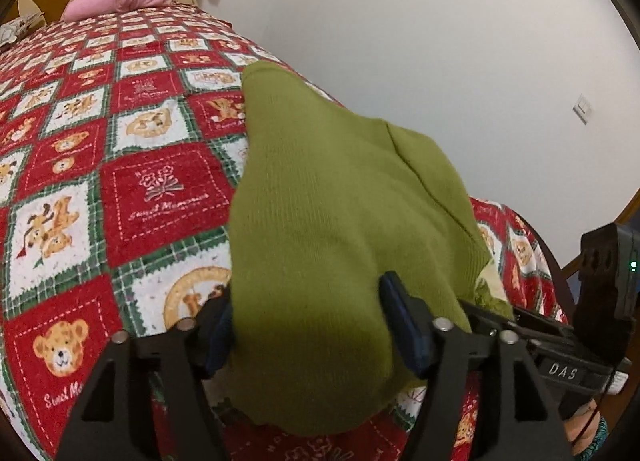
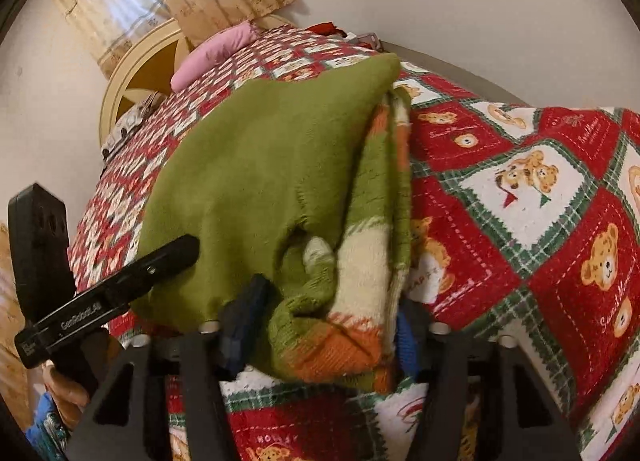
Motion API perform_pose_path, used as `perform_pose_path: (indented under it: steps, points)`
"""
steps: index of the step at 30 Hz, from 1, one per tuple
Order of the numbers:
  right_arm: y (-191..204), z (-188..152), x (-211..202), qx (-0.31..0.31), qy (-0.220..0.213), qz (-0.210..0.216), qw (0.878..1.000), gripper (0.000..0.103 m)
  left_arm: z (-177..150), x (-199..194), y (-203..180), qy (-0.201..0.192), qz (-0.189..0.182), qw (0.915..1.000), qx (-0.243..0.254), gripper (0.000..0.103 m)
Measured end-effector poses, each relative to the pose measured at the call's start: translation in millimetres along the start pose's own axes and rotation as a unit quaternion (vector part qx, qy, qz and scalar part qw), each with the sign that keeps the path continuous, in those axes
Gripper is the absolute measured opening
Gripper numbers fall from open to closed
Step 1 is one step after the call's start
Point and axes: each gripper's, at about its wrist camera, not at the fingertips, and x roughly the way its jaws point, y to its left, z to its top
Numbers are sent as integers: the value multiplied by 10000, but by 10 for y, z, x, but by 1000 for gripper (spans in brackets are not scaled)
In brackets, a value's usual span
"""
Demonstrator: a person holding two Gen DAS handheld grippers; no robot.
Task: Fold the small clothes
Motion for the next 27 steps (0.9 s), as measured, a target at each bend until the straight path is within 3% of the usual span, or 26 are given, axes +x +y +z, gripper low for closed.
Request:
perform_pose_path:
  steps: [2, 5, 8, 14, 17, 21, 27]
  points:
    - [51, -13, -21, -31, 0, -21, 10000, 37, 8, -35, -52, 24, 123, 9999, 98, 53]
    - [64, 19, -72, 161, 36, 48, 9999, 29, 38, -105, -95, 87, 245, 9996, 71, 45]
    - [16, 50, -177, 576, 49, 527, 9969, 27, 51, -165, -128, 182, 410, 9990, 36, 43]
    - [-18, -2, -235, 986, 264, 1023, 9895, 22, 6, -221, -157, 363, 518, 9980, 28, 43]
    - [-1, -53, -209, 843, 335, 648, 9938, 22, -37, -201, -154, 407, 585, 9974, 114, 43]
    - [-85, -134, -141, 817, 306, 550, 9947, 22, -88, -154, -108, 364, 619, 9973, 117, 45]
    - [-131, -182, -81, 794, 48, 349, 9962, 23, -137, -72, -98, 190, 811, 9962, 252, 58]
